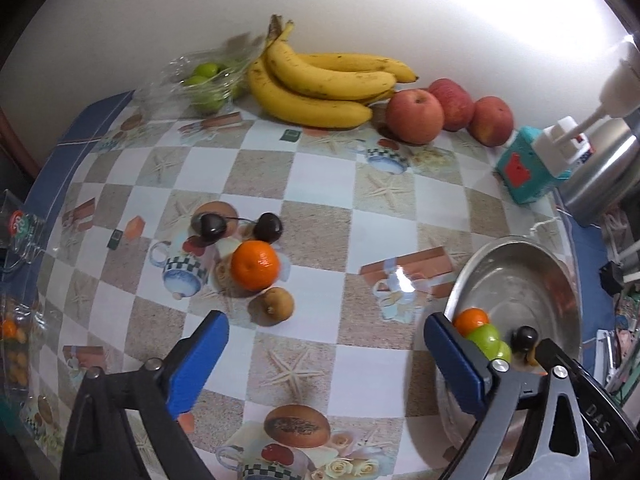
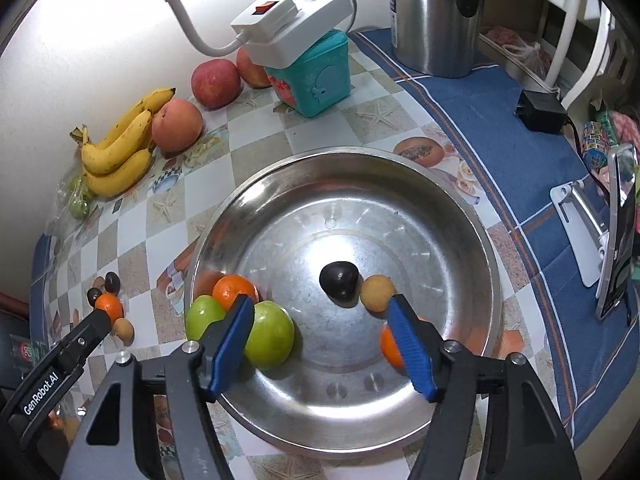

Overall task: Organize fruits
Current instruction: 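Withdraw both open tools from the plate toward the remaining fruit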

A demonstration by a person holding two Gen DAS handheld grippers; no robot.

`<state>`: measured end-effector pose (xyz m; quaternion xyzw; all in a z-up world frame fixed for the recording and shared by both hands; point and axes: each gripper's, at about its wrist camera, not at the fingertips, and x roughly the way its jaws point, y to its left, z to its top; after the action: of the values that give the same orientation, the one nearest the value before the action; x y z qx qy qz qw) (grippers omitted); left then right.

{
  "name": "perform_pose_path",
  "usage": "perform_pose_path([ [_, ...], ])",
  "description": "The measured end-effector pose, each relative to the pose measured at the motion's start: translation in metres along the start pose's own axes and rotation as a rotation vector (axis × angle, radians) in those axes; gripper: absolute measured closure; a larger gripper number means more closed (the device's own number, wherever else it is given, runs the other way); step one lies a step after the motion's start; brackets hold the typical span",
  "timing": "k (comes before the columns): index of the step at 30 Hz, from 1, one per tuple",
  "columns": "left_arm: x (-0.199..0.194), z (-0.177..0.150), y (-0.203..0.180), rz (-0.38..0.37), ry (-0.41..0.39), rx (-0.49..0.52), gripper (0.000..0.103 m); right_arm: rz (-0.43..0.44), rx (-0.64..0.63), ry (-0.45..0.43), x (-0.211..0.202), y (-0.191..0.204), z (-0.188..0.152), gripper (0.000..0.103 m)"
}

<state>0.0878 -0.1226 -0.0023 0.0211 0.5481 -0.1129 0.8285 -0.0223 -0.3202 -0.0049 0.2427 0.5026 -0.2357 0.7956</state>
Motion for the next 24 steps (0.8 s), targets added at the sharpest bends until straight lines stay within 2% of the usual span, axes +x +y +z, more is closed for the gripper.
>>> perform_pose_path([
  [2, 0.0015, -0.0004, 0.0030, 0.015, 0.001, -0.008, 0.000, -0.004, -0.002, 0.006, 0.0018, 0.0004, -0.0007, 0.027],
  [8, 0.0056, -0.0014, 0.0082, 0.053, 0.003, -0.024, 0.000, -0.009, -0.012, 0.008, 0.0036, 0.0014, -0.0017, 0.026],
  [12, 0.0066, -0.0013, 0.0094, 0.072, -0.001, -0.025, 0.000, -0.020, -0.018, 0.004, 0.0044, 0.0014, -0.0018, 0.014],
  [24, 0.0068, -0.0016, 0.0043, 0.049, 0.012, -0.001, 0.000, -0.032, -0.012, -0.008, 0.0041, 0.0008, -0.0019, 0.013],
])
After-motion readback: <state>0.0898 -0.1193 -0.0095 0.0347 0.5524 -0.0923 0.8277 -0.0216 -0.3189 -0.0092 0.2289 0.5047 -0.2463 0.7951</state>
